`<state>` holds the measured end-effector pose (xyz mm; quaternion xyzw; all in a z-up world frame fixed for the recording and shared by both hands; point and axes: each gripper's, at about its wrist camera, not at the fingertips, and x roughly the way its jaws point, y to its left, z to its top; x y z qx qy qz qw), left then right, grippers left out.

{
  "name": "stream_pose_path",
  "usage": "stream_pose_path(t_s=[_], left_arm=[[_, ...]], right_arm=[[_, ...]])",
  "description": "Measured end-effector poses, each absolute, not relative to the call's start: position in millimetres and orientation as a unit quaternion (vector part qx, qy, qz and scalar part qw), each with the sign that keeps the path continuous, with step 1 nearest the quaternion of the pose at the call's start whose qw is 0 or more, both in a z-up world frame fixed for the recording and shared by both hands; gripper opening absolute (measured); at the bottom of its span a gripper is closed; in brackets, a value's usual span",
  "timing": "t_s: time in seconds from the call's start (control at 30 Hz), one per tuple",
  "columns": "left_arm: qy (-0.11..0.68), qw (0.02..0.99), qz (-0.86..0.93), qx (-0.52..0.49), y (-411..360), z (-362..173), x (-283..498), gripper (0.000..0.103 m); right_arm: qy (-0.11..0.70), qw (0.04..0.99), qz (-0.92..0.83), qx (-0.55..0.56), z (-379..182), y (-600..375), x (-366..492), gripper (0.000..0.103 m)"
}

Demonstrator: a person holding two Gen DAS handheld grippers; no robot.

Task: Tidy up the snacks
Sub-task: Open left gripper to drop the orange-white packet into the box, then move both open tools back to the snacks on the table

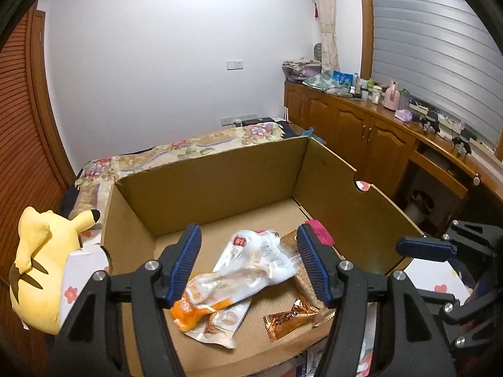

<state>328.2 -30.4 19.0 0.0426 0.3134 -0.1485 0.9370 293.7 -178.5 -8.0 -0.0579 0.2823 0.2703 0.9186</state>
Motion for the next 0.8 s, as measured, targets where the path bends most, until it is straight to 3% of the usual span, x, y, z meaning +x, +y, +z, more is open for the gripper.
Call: stream_pose_path(t_s=[0.53, 0.8], left_arm=[[0.273, 0.947, -0.167, 0.035, -11.1, 44.3, 250.6, 0.068], [0.273, 0.945, -0.176, 0.047, 3.1, 32.7, 206.7, 0.072]], right_arm=[[0.265, 0.926, 0.260, -0.062, 11.3, -170.9, 248.0, 0.050], [0.276, 0.924, 0.255, -0.067, 0.7, -159.9, 221.4, 0.052]])
